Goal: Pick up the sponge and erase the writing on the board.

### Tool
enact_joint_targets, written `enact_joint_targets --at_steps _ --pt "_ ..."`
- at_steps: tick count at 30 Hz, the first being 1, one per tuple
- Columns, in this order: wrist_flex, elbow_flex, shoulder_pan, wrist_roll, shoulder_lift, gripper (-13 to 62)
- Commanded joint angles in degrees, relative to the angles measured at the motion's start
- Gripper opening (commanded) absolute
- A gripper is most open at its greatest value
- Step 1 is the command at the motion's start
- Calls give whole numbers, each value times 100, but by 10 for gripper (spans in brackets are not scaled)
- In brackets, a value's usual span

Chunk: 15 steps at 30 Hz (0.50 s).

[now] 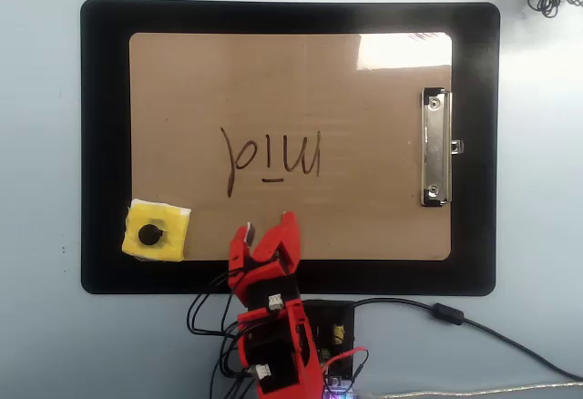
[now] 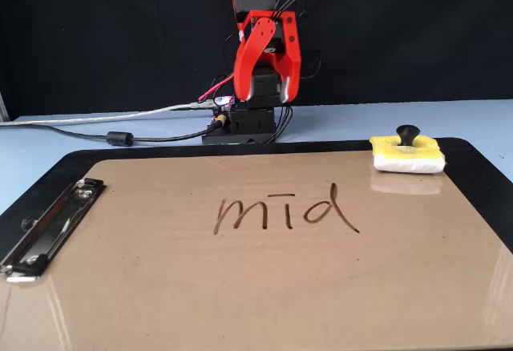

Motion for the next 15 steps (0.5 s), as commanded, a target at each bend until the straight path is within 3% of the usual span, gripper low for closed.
enact_joint_targets --at_steps 1,4,6,10,15 --pt "-721 18 -1222 -958 26 337" --pt "-2654 448 -3076 -2698 -141 336" --pt "-4254 1063 -3902 -2918 -527 337" --pt "-6838 2101 -4245 -2514 -1195 337" --pt "-8279 2320 -4245 -1749 -2382 338"
